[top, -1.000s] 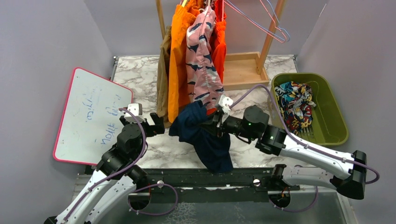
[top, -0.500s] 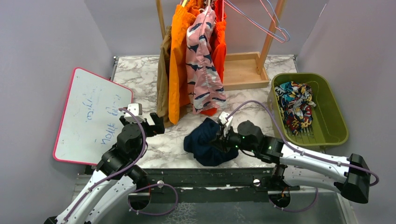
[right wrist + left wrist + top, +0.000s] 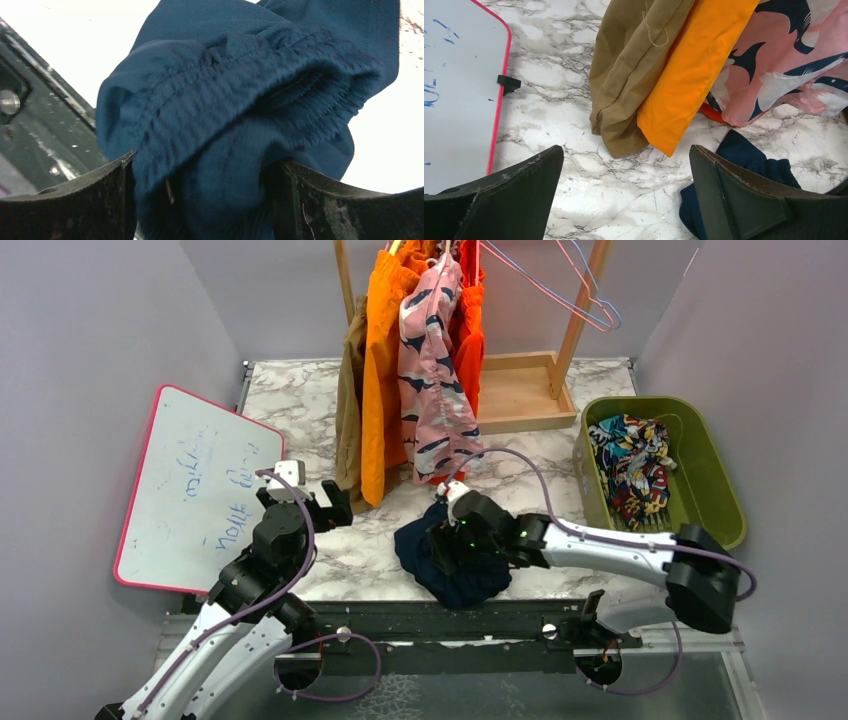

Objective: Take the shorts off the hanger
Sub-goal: Adjust the shorts at the center of the board.

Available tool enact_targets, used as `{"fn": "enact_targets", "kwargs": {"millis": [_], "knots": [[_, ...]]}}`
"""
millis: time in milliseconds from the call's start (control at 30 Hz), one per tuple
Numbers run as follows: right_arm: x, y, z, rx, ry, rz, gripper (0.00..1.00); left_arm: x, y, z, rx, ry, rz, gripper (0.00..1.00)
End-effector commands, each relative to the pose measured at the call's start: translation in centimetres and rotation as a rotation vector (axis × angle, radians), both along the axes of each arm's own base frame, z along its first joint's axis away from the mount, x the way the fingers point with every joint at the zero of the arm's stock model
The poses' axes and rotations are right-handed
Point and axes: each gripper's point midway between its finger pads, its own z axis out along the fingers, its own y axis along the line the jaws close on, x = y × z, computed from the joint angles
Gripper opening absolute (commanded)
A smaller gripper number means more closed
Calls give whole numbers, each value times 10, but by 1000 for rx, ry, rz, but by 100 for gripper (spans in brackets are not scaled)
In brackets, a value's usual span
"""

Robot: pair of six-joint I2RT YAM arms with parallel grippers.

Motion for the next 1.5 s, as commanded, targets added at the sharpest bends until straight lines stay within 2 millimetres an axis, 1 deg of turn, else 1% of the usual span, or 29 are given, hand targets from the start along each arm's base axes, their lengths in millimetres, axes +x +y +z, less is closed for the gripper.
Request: {"fn": "enact_targets", "kwargs": {"millis": [0, 67, 133, 267, 333, 367, 433, 467, 567, 600, 633, 667, 733, 767, 833, 867, 933, 1000, 1100, 1167, 1300, 1400, 1467], "knots": [[-1, 8, -24, -95, 75, 3, 86, -1, 3, 3, -17, -15, 10, 99], [-2, 9, -39, -137, 105, 8, 88, -1, 3, 3, -16, -14, 10, 99], [-4, 7, -55, -176, 131, 12, 99, -1, 3, 3, -16, -13, 10, 99], [-10, -5, -90, -298, 163, 1, 99, -1, 2, 2, -14, -11, 9, 99], [-9, -18, -105, -398, 142, -44, 99, -1, 2, 2, -13, -11, 8, 99], [-8, -25, -111, -457, 121, -65, 93, -1, 3, 2, -13, -11, 9, 99], [-5, -37, -118, -565, 75, -87, 71, -1, 2, 1, -12, -10, 8, 99], [-4, -40, -119, -602, 61, -98, 64, -1, 2, 2, -11, -10, 8, 99], [-4, -34, -118, -618, 37, -53, 44, -1, 3, 1, -12, -9, 10, 99], [-4, -31, -115, -610, 37, -45, 40, -1, 3, 1, -10, -8, 9, 99], [-3, -28, -111, -596, 33, -45, 34, -1, 2, 1, -10, -7, 9, 99], [-2, -25, -105, -580, 23, -49, 25, -1, 2, 1, -10, -7, 8, 99], [3, -19, -89, -531, -5, -62, 8, -1, 2, 1, -10, -7, 9, 99], [6, -17, -79, -503, -24, -75, 2, -1, 2, 1, -10, -7, 9, 99], [11, -14, -57, -440, -64, -104, 1, -1, 3, 1, -10, -9, 10, 99], [15, -12, -40, -386, -91, -121, 1, -1, 3, 1, -9, -7, 10, 99], [19, -11, -12, -299, -134, -147, 1, -1, 2, 1, -9, -6, 9, 99], [22, -13, 16, -211, -176, -181, 1, -1, 2, 0, -8, -3, 8, 99], [24, -23, 53, -93, -231, -230, 1, 0, 2, 0, -6, -2, 7, 99], [28, -34, 74, -36, -277, -276, 1, 0, 2, 0, -6, -2, 7, 99], [30, -60, 109, 32, -335, -354, 1, 0, 2, 0, -7, -3, 6, 99], [34, -79, 135, 59, -390, -411, 1, 0, 1, -1, -5, 1, 5, 99], [38, -94, 156, 57, -440, -454, 1, 0, 1, -1, -4, 2, 4, 99]]}}
